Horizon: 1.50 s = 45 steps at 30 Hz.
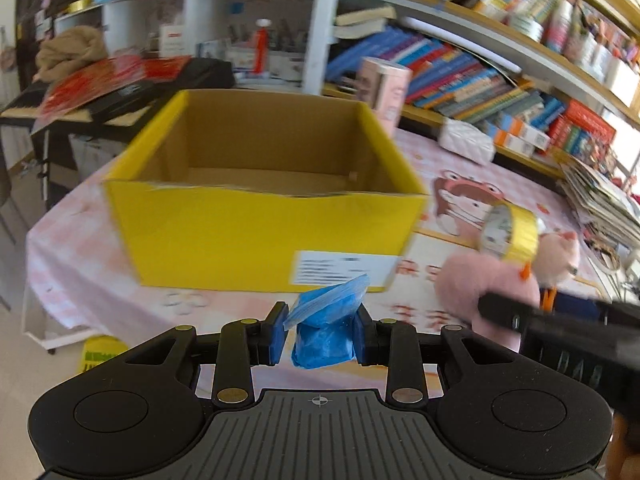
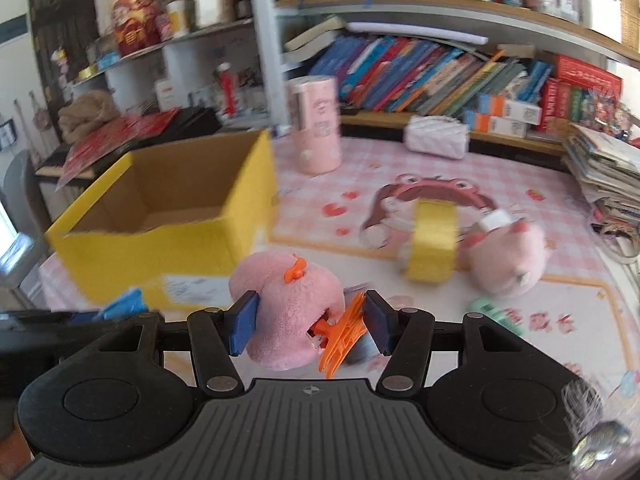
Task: Organize objects
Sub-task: 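Carry the blue figure and pink pig over the yellow box with both grippers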
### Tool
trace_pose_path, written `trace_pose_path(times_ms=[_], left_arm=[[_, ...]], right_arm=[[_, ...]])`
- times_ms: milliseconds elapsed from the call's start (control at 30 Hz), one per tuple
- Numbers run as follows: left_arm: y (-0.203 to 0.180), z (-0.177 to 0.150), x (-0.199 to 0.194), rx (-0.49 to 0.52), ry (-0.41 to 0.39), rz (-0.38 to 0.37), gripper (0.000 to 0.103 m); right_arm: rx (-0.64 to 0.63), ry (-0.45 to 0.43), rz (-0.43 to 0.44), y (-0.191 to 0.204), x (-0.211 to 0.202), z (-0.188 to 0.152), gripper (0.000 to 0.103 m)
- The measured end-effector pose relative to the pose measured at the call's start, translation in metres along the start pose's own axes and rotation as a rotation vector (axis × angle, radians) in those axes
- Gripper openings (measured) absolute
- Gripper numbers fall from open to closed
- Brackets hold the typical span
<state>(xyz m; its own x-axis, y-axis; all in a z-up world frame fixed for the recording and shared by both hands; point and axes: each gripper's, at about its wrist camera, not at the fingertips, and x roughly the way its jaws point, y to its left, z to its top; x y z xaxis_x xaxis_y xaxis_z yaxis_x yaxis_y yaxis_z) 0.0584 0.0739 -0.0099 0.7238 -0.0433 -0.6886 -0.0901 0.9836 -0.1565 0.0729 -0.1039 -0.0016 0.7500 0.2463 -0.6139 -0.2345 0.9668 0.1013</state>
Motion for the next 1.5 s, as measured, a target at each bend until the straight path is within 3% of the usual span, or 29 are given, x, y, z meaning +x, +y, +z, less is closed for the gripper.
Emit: trace_pose_path(times_ms=[400, 800, 1233, 1500], left_arm=[[0.08, -0.02, -0.036, -0.003, 0.008, 0.028, 0.031], [0.101, -0.03, -0.056, 0.006, -0.014, 0.01, 0.031], [0.101, -0.023, -0.067, 0.057, -0.082, -0.007, 0.031], [0.098, 0.001, -0.077, 0.093, -0.185, -0.014, 0.031]], right_arm=[[0.005, 0.078, 0.028, 0.095, -0.002, -0.035, 0.055], [0.007, 0.111, 0.029, 0.124, -0.011, -0.048, 0.055], [0.013, 0.074, 0.006, 0.131, -0.018, -0.044, 0.055], [-0.014, -0.065, -0.022, 0.135, -0.034, -0.024, 0.055]])
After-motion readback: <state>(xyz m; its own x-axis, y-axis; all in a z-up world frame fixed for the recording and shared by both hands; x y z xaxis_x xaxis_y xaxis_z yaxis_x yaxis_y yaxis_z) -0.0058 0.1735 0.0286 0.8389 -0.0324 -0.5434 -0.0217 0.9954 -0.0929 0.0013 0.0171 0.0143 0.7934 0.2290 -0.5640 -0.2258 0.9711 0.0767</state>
